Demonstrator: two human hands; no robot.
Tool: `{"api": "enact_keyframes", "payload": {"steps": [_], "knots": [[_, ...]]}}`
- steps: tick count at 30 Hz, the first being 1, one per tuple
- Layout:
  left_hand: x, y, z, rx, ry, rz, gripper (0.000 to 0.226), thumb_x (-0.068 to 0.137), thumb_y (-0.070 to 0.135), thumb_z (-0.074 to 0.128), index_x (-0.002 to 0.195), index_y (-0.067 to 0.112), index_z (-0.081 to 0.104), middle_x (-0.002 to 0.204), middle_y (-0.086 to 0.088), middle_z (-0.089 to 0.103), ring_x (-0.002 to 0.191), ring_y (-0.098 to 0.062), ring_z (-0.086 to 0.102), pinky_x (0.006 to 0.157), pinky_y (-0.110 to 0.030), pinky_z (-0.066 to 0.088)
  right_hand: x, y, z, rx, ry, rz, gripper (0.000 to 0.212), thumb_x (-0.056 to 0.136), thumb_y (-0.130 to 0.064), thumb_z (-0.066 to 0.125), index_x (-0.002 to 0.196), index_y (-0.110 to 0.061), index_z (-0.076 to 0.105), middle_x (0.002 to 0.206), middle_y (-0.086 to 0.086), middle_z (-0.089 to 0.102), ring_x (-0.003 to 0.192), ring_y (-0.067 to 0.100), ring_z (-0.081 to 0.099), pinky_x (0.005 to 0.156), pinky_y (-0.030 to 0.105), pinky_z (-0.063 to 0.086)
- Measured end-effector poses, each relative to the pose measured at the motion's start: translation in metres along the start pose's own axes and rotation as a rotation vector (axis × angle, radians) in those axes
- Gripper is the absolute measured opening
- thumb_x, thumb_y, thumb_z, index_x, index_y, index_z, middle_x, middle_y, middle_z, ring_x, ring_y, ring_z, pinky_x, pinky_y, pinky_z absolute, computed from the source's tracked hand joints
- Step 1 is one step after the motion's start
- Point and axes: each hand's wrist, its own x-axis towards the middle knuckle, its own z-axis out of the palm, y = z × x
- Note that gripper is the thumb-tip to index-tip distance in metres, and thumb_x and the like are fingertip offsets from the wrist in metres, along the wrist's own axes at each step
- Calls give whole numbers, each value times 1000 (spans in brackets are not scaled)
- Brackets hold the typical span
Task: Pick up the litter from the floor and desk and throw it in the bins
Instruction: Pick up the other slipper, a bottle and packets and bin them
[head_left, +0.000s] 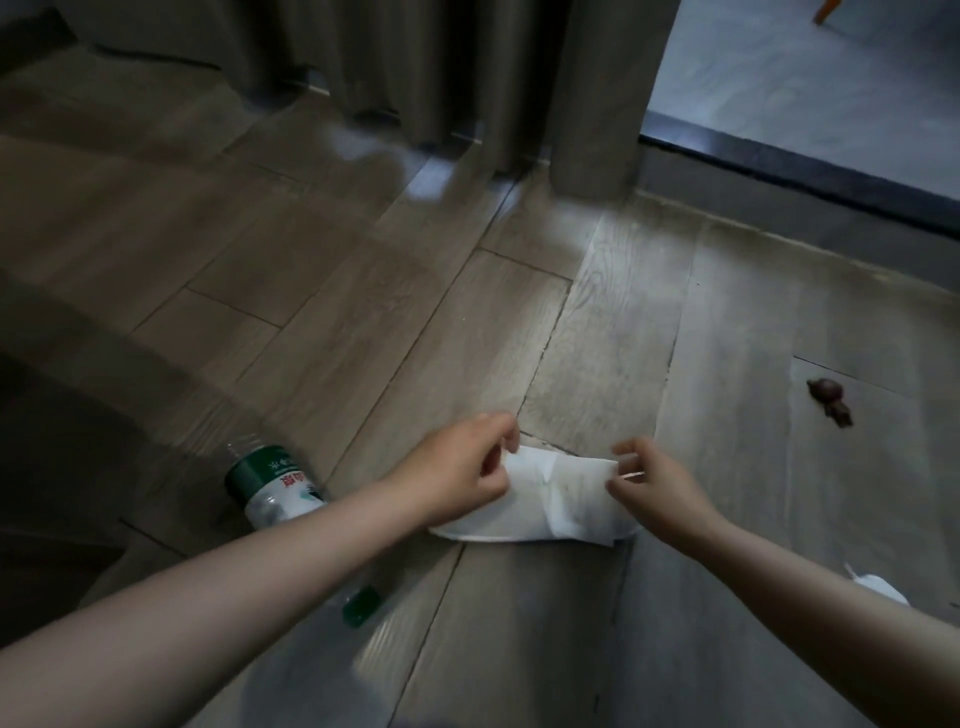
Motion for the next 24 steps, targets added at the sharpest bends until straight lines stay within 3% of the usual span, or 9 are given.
{"api": "enact_keyframes", "payload": {"steps": [3, 7, 10, 15, 21, 24], "knots": [[5, 29, 19, 63, -88, 155, 20, 83, 12, 54, 102, 15, 58, 94, -1, 54, 80, -18, 50, 70, -30, 40, -7, 11, -11, -19, 10, -11, 36, 86, -7, 59, 121, -11, 54, 108, 6, 57, 90, 19, 59, 67, 25, 44], [16, 42, 46, 347, -298, 138, 27, 90, 14, 49, 115, 12, 60, 118, -11, 51, 104, -29, 53, 85, -37, 42, -22, 29, -28, -23, 12, 15, 32, 87, -7, 60, 119, -9, 56, 108, 9, 60, 91, 20, 59, 74, 27, 46], [20, 32, 56, 553, -397, 180, 34, 88, 23, 54, 120, 12, 52, 126, -11, 44, 112, -29, 48, 91, -39, 41, -32, 45, -39, -20, -1, 39, 33, 87, -10, 62, 119, -12, 55, 110, 7, 59, 93, 18, 59, 71, 24, 46], [25, 22, 70, 663, -443, 161, 72, 79, 35, 69, 140, 26, 32, 129, -7, 35, 113, -28, 43, 90, -39, 38, -46, 64, -53, -28, -41, 54, 34, 88, -13, 61, 121, -13, 54, 109, 6, 59, 94, 18, 59, 76, 27, 49], [40, 36, 80, 636, -410, 93, 42, 83, 30, 57, 122, 16, 46, 118, -10, 44, 101, -31, 50, 79, -39, 44, -52, 84, -72, -37, -19, 49, 33, 89, -14, 60, 122, -14, 54, 109, 4, 59, 94, 15, 59, 73, 22, 47], [50, 49, 80, 600, -331, 113, 28, 86, 27, 48, 107, 9, 53, 110, -14, 52, 93, -28, 53, 71, -35, 39, -50, 93, -79, -21, 4, 60, 34, 89, -13, 59, 122, -12, 54, 109, 5, 58, 94, 16, 58, 71, 22, 45]]}}
